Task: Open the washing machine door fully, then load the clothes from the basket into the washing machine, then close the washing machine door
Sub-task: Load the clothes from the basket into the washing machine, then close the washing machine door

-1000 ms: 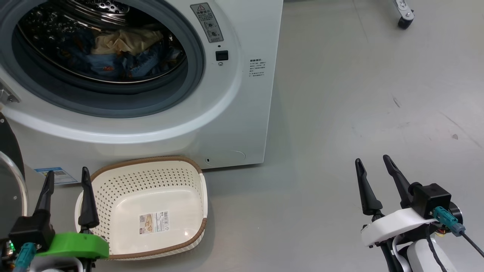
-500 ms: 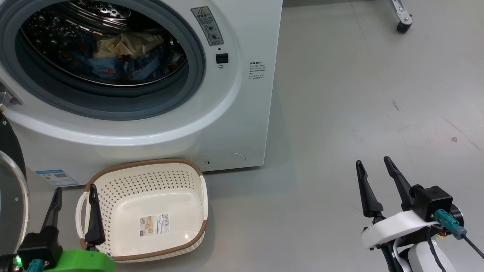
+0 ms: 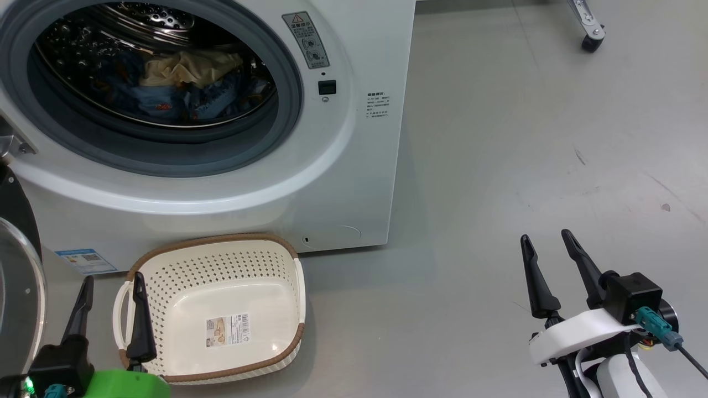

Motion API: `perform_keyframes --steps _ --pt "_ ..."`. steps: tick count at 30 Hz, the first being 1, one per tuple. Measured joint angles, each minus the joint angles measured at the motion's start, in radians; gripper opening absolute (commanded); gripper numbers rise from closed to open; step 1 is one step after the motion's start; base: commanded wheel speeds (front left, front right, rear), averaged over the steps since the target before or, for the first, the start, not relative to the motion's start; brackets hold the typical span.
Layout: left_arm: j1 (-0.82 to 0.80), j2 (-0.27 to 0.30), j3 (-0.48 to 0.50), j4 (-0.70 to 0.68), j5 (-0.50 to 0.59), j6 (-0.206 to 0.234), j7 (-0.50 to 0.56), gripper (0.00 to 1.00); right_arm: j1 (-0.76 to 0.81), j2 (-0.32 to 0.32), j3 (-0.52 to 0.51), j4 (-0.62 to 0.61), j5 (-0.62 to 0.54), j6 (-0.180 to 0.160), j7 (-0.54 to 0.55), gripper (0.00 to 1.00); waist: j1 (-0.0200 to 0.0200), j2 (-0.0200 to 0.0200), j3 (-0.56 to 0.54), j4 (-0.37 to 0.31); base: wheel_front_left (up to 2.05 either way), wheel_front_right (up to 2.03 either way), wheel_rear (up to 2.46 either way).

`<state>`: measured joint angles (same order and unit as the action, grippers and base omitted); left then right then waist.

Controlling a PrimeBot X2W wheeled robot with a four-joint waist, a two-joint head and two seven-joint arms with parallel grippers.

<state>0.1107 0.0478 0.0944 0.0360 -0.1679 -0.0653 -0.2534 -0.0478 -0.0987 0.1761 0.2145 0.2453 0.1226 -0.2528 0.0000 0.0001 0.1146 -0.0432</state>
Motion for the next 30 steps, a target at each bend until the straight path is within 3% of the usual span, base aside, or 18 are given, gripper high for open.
perform_keyframes --steps 30 --pt "0.017 -0.001 -0.009 -0.018 -0.009 0.000 0.000 1.00 0.017 -0.001 0.006 0.002 0.000 0.000 0.000 1.00 0.0000 0.0000 -0.022 0.009 0.00 0.00 0.00"
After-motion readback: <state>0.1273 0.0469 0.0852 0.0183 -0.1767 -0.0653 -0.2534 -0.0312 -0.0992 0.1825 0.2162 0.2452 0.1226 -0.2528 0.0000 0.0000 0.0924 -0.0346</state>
